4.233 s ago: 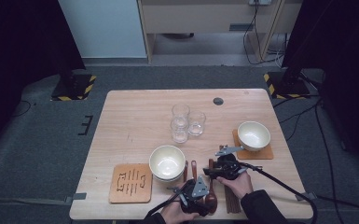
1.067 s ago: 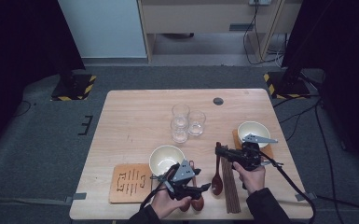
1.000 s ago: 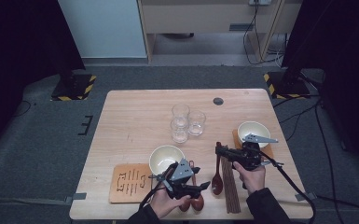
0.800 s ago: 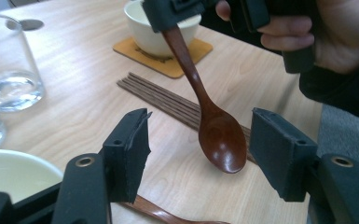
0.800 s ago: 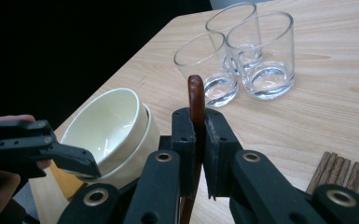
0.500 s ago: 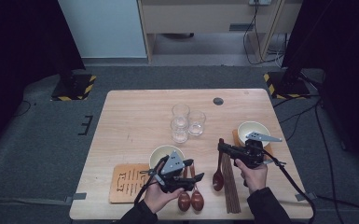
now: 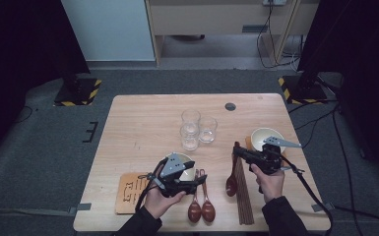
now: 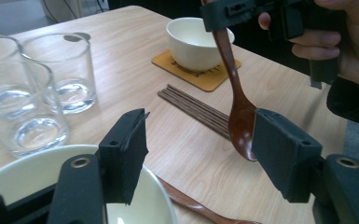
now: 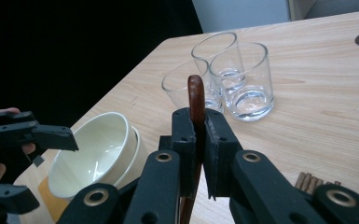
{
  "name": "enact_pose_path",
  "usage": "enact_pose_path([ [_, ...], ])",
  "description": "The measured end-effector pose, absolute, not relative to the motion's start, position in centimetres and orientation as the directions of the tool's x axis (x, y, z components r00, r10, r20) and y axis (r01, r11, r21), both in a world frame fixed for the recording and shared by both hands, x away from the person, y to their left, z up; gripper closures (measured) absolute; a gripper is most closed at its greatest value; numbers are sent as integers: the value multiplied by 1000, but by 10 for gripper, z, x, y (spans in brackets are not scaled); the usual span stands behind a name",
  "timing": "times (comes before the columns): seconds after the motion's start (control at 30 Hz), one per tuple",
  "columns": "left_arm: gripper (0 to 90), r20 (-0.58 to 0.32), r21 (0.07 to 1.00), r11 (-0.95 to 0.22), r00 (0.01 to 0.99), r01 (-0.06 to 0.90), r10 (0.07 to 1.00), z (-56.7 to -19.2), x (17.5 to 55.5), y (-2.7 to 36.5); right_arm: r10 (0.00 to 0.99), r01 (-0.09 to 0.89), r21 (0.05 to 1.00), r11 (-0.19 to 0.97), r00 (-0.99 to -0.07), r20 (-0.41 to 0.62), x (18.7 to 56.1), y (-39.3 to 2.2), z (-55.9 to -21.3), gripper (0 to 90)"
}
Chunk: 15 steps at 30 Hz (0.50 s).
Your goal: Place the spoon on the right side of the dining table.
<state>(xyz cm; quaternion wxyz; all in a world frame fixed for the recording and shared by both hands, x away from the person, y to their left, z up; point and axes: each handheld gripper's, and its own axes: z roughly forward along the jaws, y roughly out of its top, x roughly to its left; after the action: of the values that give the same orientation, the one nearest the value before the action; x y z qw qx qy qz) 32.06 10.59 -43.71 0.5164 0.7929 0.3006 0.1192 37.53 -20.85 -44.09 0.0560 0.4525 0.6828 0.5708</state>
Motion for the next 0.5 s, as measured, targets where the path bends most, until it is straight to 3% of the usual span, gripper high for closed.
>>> enact_pose_path([
  [0.5, 316, -131, 901, -225, 728, 370, 673, -429, 333, 144, 700, 522, 850, -70, -581, 415, 380, -207, -434, 843],
])
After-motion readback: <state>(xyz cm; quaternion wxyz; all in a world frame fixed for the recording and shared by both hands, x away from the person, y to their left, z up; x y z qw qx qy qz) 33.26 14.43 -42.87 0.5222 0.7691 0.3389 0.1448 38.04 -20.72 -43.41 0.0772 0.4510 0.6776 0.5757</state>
